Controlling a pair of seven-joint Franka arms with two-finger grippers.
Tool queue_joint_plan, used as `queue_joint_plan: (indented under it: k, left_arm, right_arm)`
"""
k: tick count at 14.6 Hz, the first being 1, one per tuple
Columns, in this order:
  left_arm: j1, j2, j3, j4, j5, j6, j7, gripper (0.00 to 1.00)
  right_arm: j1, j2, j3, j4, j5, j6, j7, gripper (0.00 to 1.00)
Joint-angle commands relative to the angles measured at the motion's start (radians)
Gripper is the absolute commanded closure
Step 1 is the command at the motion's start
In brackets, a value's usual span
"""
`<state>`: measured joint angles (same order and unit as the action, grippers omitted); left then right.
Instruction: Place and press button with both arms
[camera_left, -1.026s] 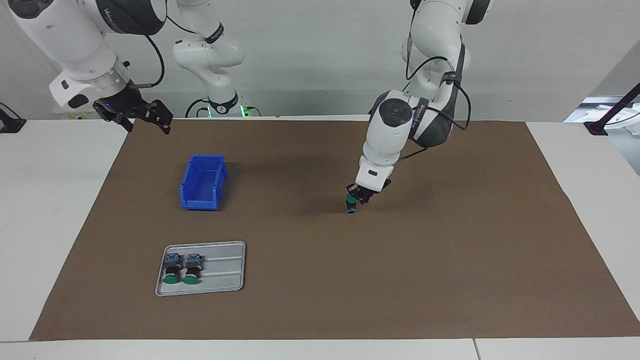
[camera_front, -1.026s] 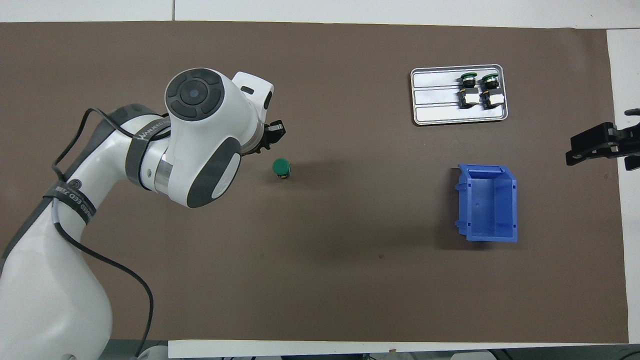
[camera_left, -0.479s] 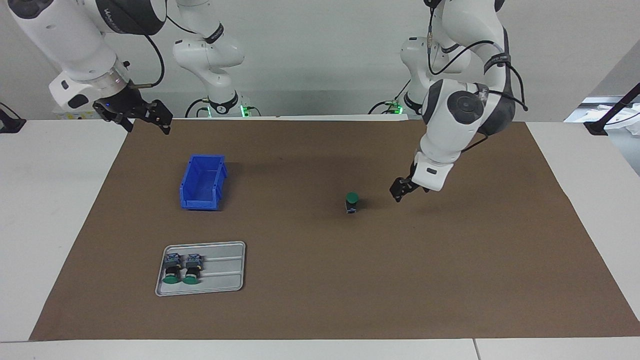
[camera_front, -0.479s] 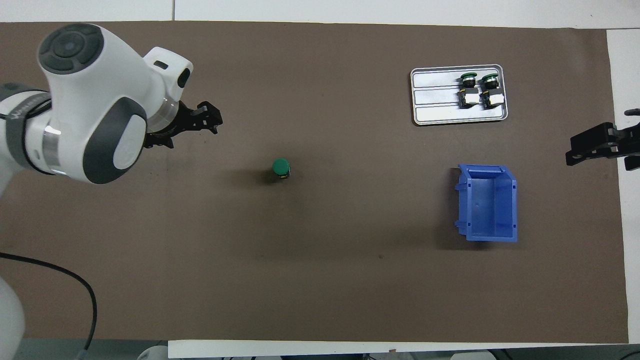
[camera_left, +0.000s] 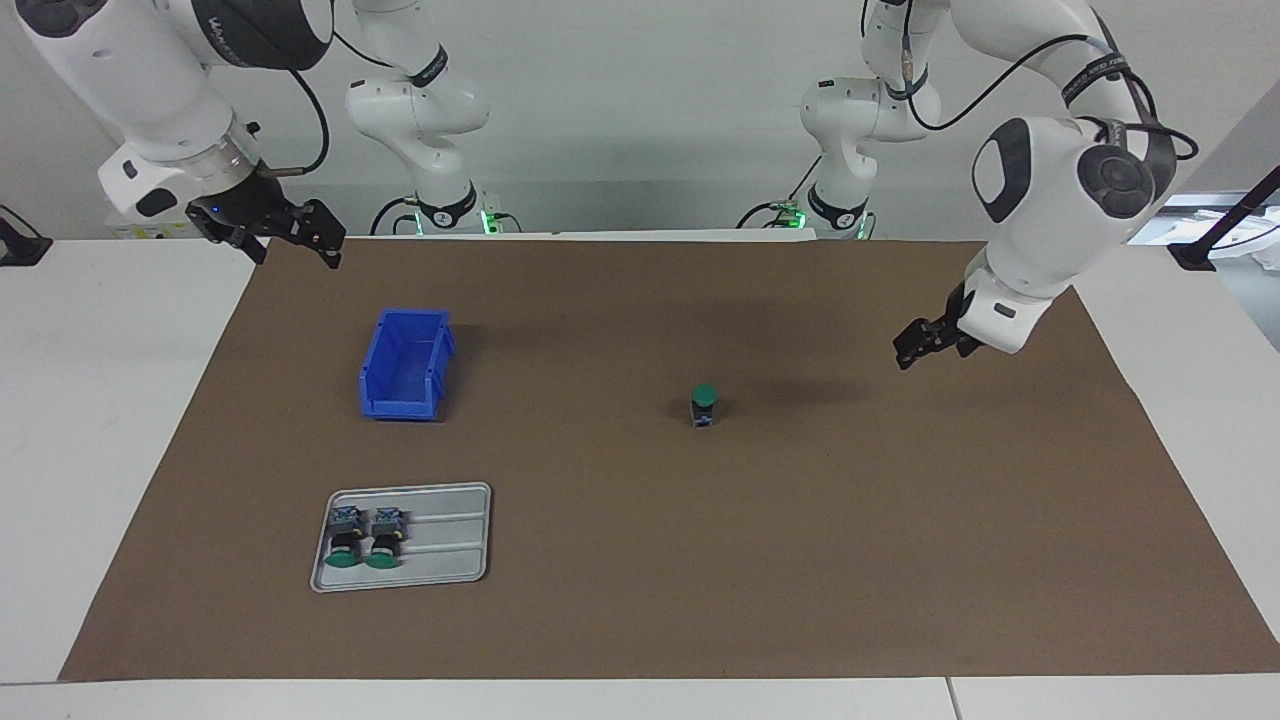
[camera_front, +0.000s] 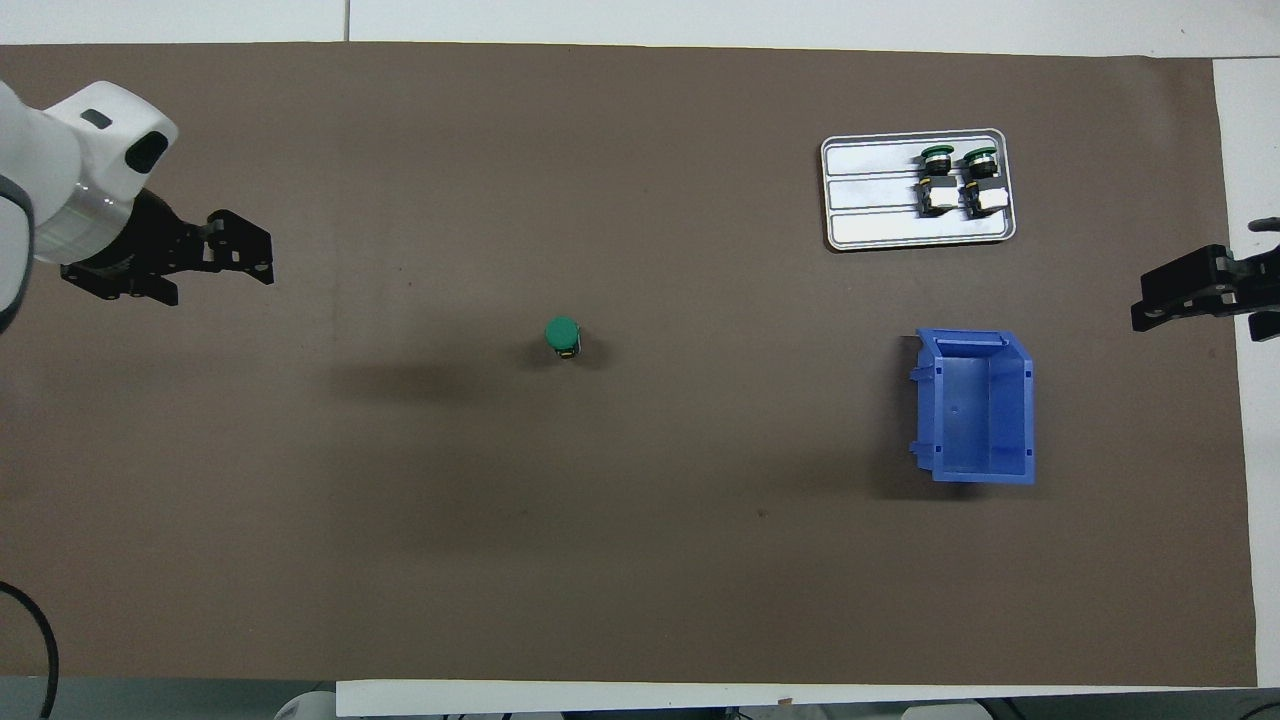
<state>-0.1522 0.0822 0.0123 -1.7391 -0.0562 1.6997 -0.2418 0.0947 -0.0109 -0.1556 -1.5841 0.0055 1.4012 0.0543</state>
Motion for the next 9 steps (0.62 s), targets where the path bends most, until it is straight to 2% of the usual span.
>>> queue_joint_plan:
  k: [1, 4, 7, 9]
  left_arm:
    - [0.019, -0.025, -0.006, 0.062, 0.019, -0.116, 0.042, 0.0]
    - [0.049, -0.038, 0.014, 0.136, 0.027, -0.222, 0.131, 0.0]
    - [0.054, -0.074, 0.017, 0.135, 0.027, -0.227, 0.163, 0.0]
    - [0.054, -0.076, 0.017, 0.131, 0.027, -0.224, 0.171, 0.0]
  right_arm:
    - [-0.009, -0.018, 0.004, -0.022, -0.002, 0.028, -0.013, 0.01]
    - [0.003, -0.021, 0.005, -0.028, -0.002, 0.022, -0.017, 0.01]
    - [0.028, -0.017, 0.01, -0.02, 0.017, 0.059, -0.083, 0.01]
    - [0.101, 0.0, 0.016, -0.01, 0.028, 0.102, -0.07, 0.01]
